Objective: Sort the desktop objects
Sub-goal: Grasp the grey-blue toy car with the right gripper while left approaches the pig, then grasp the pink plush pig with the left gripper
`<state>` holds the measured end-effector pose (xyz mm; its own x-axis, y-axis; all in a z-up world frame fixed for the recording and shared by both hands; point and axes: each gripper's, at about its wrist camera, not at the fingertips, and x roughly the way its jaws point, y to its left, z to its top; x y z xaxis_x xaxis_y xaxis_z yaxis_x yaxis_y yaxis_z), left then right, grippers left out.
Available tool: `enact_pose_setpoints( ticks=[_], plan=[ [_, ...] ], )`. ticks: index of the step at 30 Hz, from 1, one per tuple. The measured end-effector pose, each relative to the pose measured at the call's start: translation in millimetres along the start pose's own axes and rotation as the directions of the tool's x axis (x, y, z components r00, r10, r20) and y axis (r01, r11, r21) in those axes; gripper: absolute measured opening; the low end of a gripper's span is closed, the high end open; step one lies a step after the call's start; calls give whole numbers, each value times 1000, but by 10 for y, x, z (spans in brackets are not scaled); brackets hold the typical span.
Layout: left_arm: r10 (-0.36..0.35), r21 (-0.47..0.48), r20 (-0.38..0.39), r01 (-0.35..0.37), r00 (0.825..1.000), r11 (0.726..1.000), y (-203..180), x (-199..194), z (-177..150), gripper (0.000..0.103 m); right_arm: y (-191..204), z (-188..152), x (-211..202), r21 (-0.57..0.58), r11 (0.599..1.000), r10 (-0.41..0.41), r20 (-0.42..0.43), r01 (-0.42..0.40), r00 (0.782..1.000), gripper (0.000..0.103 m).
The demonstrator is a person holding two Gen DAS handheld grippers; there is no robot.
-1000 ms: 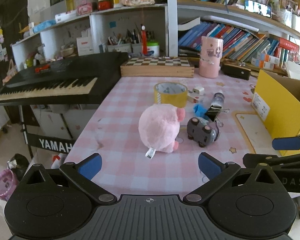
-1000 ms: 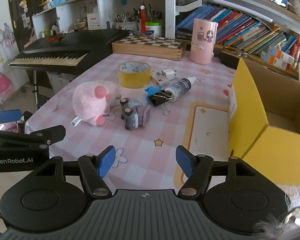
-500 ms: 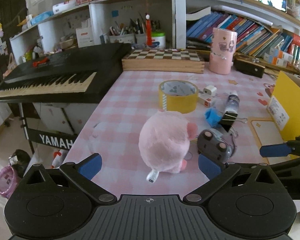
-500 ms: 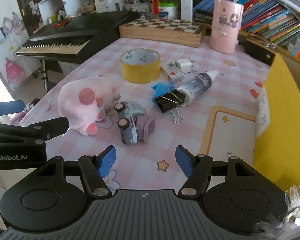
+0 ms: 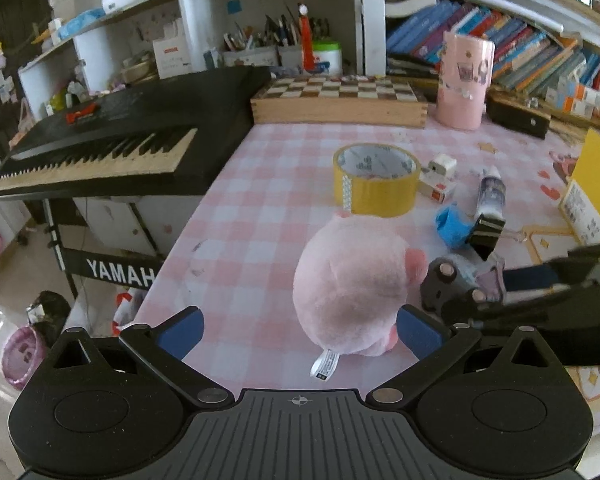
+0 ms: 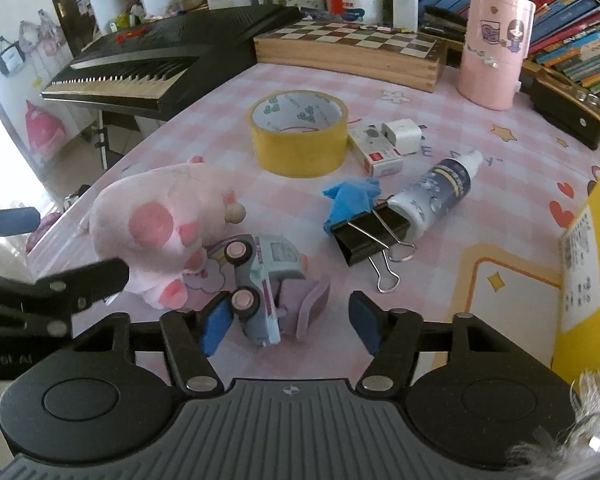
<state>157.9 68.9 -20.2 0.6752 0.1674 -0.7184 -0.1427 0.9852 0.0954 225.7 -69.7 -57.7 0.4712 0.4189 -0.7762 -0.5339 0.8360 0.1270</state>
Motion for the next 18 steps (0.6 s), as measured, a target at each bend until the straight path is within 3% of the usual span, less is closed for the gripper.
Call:
enact_pose_setpoints(
  ticks=[6,18],
  plan=[
    [-20,35,-16,20,1000,999,-65,61,31,103,-52,38,73,0,999,34,0,-34,999,41],
    [-55,18,-66,56,996,998,-135,358,155,102,-286,11,-225,48,999,12,54,-15,998,41]
  ],
)
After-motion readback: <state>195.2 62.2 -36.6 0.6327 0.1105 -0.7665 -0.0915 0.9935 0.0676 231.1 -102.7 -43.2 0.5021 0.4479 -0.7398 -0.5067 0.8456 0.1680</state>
